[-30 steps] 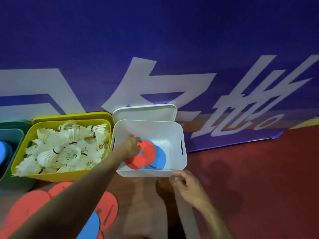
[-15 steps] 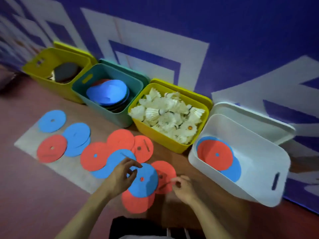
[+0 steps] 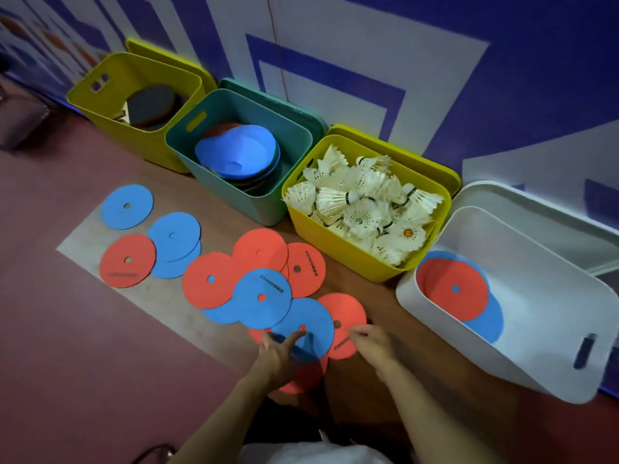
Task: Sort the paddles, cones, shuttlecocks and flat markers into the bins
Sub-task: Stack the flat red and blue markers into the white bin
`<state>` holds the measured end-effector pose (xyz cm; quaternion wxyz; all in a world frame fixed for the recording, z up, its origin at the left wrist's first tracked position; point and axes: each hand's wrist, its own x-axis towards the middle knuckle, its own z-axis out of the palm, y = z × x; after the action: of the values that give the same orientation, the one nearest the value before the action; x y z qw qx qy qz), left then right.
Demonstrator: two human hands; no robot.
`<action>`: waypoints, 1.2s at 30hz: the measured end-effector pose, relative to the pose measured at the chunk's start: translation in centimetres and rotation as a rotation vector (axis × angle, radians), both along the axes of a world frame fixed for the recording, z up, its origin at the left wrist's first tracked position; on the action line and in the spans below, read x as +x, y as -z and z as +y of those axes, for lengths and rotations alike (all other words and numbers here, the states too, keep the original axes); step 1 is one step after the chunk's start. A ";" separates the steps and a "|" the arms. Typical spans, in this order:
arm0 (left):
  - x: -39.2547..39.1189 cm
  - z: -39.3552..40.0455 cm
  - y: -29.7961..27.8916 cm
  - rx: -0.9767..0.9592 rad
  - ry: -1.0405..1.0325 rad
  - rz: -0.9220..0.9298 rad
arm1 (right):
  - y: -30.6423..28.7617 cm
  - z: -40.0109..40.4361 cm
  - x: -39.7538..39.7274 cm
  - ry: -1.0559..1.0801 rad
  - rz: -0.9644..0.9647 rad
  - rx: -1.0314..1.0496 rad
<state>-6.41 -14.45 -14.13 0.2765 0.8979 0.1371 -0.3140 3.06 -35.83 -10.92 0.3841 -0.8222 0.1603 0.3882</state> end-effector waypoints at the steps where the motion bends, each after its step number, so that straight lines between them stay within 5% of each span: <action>1: 0.5 -0.3 0.1 0.020 -0.028 0.063 | -0.3 -0.2 -0.1 -0.019 -0.031 -0.004; 11: 1.6 -1.7 0.8 0.164 -0.252 0.029 | -2.4 -4.8 -2.1 0.033 -0.189 -0.009; 18: 0.7 -4.0 -0.4 -0.125 -0.413 -0.224 | -2.9 -6.5 -3.9 0.038 -0.214 0.022; 24: -0.2 -5.4 -2.7 -0.102 -0.138 -0.500 | -4.7 -7.5 -3.6 -0.115 -0.330 -0.043; 29: 1.2 -5.0 -7.4 -0.087 0.042 -0.678 | -8.9 -8.1 -3.6 -0.250 -0.640 -0.011; 36: 6.5 -6.0 -18.2 -0.244 0.081 -0.796 | -16.4 -12.5 -0.9 0.156 -0.832 0.101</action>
<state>0.11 -20.46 4.09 0.3995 0.9145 -0.0542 0.0328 2.12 -48.29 5.45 0.4841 -0.8744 0.0342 0.0006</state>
